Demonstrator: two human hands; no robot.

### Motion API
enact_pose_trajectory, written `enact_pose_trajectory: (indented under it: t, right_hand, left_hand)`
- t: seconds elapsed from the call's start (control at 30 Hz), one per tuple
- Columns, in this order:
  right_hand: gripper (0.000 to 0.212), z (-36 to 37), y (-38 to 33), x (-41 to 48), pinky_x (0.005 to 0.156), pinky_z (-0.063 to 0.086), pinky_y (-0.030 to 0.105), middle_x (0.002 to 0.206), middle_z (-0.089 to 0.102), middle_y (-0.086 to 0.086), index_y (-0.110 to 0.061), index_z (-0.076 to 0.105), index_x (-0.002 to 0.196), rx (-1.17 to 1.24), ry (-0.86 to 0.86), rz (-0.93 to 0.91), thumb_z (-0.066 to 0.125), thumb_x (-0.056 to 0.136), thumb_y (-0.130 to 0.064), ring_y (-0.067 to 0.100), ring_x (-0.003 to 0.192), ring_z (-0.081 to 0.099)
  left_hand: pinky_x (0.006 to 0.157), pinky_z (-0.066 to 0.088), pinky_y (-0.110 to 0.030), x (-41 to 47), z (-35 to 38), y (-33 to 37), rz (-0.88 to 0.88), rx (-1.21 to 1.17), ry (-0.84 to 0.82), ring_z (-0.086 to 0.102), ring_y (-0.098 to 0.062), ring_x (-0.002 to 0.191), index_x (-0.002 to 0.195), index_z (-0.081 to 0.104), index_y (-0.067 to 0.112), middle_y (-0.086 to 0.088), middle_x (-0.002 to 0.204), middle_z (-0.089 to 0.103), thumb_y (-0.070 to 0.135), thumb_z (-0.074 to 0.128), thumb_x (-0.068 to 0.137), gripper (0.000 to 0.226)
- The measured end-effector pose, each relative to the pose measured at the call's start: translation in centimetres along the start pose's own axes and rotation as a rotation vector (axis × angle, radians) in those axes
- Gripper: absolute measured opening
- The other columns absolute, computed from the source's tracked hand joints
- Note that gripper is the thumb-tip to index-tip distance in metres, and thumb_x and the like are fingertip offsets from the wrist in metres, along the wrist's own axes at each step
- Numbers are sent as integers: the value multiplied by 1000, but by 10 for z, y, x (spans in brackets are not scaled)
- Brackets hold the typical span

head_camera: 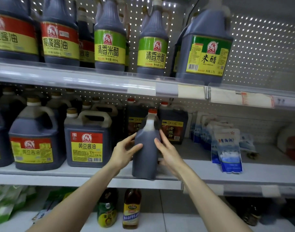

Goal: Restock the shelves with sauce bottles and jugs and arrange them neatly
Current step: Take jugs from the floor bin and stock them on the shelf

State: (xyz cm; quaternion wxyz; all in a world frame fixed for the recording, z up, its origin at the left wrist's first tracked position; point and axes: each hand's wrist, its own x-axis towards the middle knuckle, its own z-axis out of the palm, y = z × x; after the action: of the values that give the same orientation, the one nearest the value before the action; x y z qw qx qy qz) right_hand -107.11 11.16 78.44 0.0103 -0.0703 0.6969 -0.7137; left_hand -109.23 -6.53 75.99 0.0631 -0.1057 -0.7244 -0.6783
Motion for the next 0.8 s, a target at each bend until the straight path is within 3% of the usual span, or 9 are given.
enact_pose_trajectory:
  t: [0.1, 0.23, 0.37, 0.43, 0.53, 0.63, 0.7, 0.8]
  right_hand:
    - [58, 2, 4, -3, 67, 51, 18, 144, 43, -6, -41, 23, 149, -72, 42, -32, 50, 99, -31, 2, 101, 52]
    - [54, -4, 0, -6, 73, 51, 24, 140, 45, -6, -42, 29, 147, -60, 70, -30, 50, 98, -32, 12, 114, 48]
    - [49, -22, -6, -8, 72, 51, 26, 125, 52, -7, -35, 37, 145, 14, 113, 1, 49, 99, -29, 8, 101, 54]
    - [46, -31, -8, -6, 77, 53, 30, 128, 55, -5, -32, 41, 144, 19, 163, -5, 50, 99, -29, 7, 98, 56]
    - [46, -34, -10, -8, 98, 49, 42, 143, 51, 2, -31, 42, 143, -79, 205, -7, 51, 98, -32, 16, 116, 53]
    - [60, -21, -10, -11, 108, 40, 38, 150, 41, 0, -28, 33, 148, -189, 250, -55, 56, 94, -40, 19, 134, 42]
    - [70, -10, -9, -11, 105, 34, 31, 153, 34, -2, -27, 27, 150, -243, 307, -102, 61, 91, -43, 20, 139, 34]
    - [82, 4, -7, -7, 105, 34, 34, 156, 26, -1, -29, 21, 151, -254, 388, -130, 67, 85, -46, 22, 141, 30]
  left_hand:
    - [94, 53, -42, -1, 5, 0, 12, 28, -7, 60, -15, 114, 142, 46, 27, 3, 124, 63, 28, 67, 87, 59]
    - [97, 51, -41, -8, 19, 1, 51, 68, 50, 59, -12, 113, 143, 44, 24, 6, 120, 63, 23, 62, 92, 54]
    - [98, 51, -39, -15, 42, -2, 71, 109, 49, 58, -15, 118, 145, 39, 21, -3, 128, 62, 19, 59, 94, 55]
    - [96, 52, -38, -18, 53, -1, 79, 124, 39, 58, -14, 116, 145, 38, 23, -4, 126, 64, 19, 60, 94, 56]
    - [92, 54, -36, -19, 55, -1, 76, 113, 52, 58, -9, 112, 143, 42, 22, 5, 122, 63, 20, 62, 93, 54]
    - [78, 58, -30, -15, 43, 3, 40, 25, 25, 61, -7, 101, 127, 58, 25, 7, 111, 65, 22, 60, 93, 34]
    - [72, 57, -31, -8, 34, 6, 21, -11, 47, 65, -15, 94, 108, 66, 26, -1, 100, 69, 23, 59, 94, 16]
    - [73, 58, -30, 1, 21, 9, 23, -11, 74, 68, -18, 93, 112, 66, 16, -4, 99, 70, 23, 55, 96, 20]
